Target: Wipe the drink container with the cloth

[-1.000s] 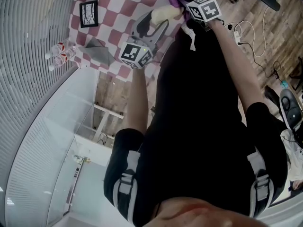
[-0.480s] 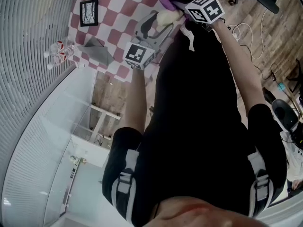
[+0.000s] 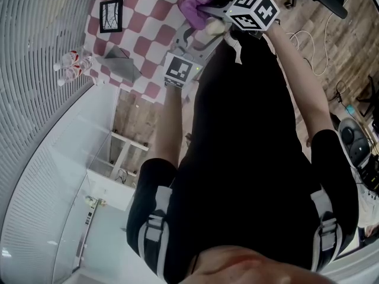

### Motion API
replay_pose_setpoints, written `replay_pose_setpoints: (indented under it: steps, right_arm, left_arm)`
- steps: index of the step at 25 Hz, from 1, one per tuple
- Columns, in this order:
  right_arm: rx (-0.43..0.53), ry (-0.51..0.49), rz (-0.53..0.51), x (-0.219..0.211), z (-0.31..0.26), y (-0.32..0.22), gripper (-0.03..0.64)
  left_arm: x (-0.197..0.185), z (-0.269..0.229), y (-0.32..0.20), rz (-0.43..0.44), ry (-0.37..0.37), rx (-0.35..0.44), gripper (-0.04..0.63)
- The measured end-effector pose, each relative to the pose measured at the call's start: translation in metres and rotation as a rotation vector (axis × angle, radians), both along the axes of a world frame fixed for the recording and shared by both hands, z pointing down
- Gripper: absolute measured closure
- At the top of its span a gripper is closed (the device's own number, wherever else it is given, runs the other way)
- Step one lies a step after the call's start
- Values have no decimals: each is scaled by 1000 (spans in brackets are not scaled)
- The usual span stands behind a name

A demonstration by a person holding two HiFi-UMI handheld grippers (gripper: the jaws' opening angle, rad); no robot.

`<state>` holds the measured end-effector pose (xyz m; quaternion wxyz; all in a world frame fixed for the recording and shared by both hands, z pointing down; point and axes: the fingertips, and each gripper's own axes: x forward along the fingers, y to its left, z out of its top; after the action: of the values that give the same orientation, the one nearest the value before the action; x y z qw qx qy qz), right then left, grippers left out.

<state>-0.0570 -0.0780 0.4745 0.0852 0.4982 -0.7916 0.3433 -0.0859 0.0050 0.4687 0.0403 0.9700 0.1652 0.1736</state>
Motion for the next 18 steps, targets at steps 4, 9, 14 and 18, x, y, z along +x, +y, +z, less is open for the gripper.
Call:
replay_pose_setpoints:
  steps: [4,9,14,18]
  right_arm:
    - [-54,-19,-29,-1,18,2,523]
    - [-150,-19,-40,11,49,18,523]
    - [-229,-63,33,28,78,32,523]
    - [-294,-115,133,47,103,41,523]
  left_arm:
    - [-2,0,5,11,3,25,325]
    - [-6,0,3,2,2,22,325]
    - [-7,1,4,-11,6,22,325]
    - [-6,1,0,-43,13,2,325]
